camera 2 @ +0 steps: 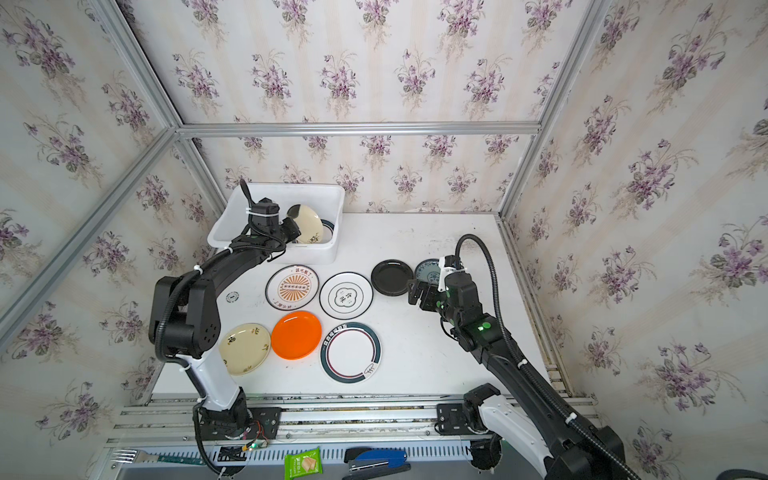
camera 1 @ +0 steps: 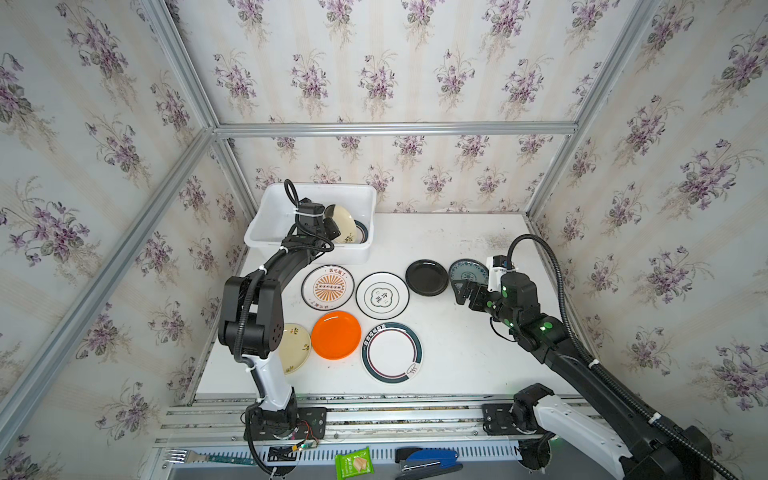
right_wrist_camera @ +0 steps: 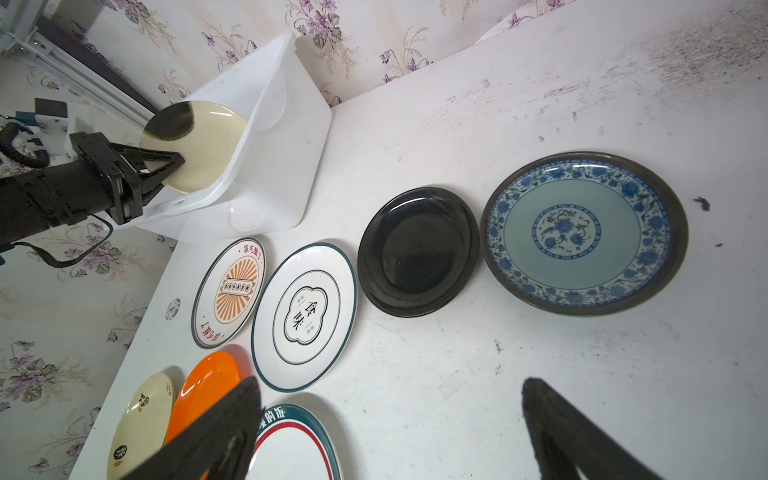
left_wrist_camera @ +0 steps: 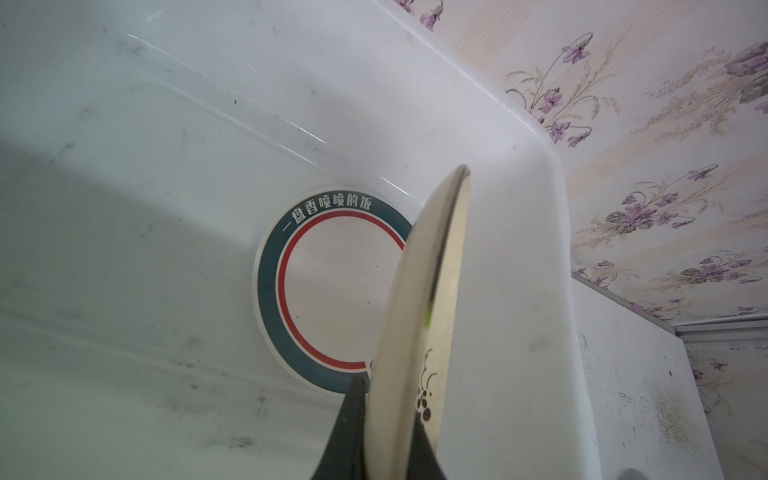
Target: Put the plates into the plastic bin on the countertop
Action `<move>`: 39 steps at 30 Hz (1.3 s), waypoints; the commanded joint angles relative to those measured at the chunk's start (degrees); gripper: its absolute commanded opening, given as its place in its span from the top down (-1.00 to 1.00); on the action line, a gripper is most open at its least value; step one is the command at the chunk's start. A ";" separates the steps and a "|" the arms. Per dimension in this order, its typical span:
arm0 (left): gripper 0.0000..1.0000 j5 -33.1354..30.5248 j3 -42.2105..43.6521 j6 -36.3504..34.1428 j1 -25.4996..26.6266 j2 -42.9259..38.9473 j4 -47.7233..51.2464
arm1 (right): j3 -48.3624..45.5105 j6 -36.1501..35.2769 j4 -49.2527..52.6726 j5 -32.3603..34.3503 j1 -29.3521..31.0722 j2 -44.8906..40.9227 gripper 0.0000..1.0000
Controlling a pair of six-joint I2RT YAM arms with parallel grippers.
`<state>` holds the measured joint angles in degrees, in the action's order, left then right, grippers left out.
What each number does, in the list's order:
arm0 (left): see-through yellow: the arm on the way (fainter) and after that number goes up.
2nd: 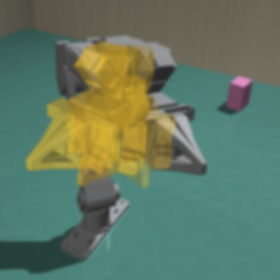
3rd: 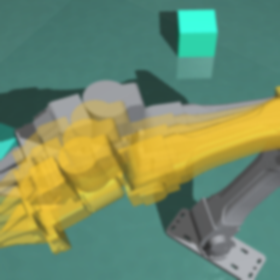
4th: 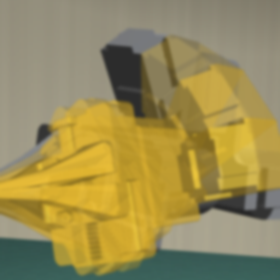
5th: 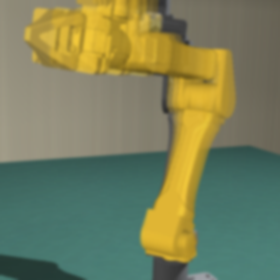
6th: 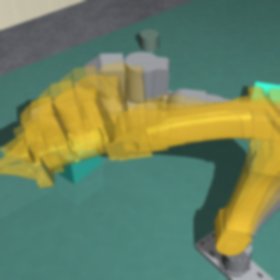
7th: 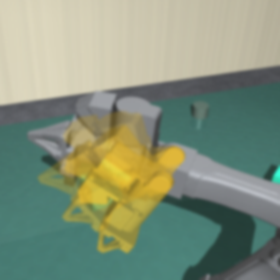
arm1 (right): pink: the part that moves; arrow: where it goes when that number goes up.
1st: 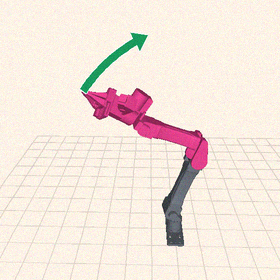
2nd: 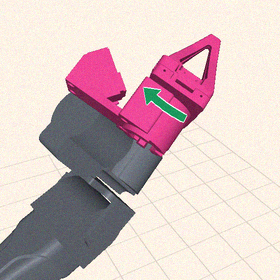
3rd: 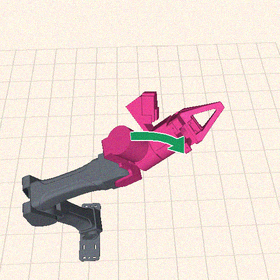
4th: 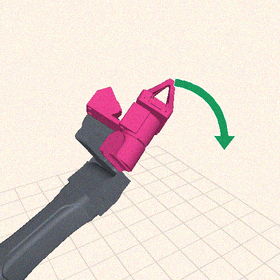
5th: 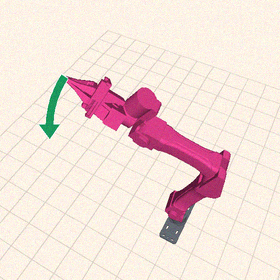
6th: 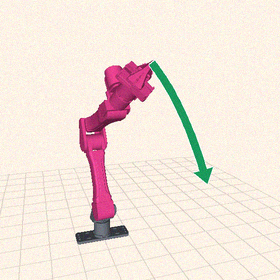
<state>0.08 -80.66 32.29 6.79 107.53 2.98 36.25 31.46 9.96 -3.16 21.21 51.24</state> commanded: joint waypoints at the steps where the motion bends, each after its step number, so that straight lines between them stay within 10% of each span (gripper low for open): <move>1: 1.00 1.94 -1.19 -0.11 -0.19 1.15 0.18 | 0.01 -0.01 -0.71 0.85 0.01 0.00 -0.99; 39: 0.96 3.07 -11.40 -2.32 -0.28 5.28 3.67 | 0.41 1.32 -1.80 1.38 0.02 3.51 -0.99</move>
<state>3.88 -90.72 30.70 6.68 112.16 6.52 35.94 32.77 9.21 -2.35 21.23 54.92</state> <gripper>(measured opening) 0.117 0.996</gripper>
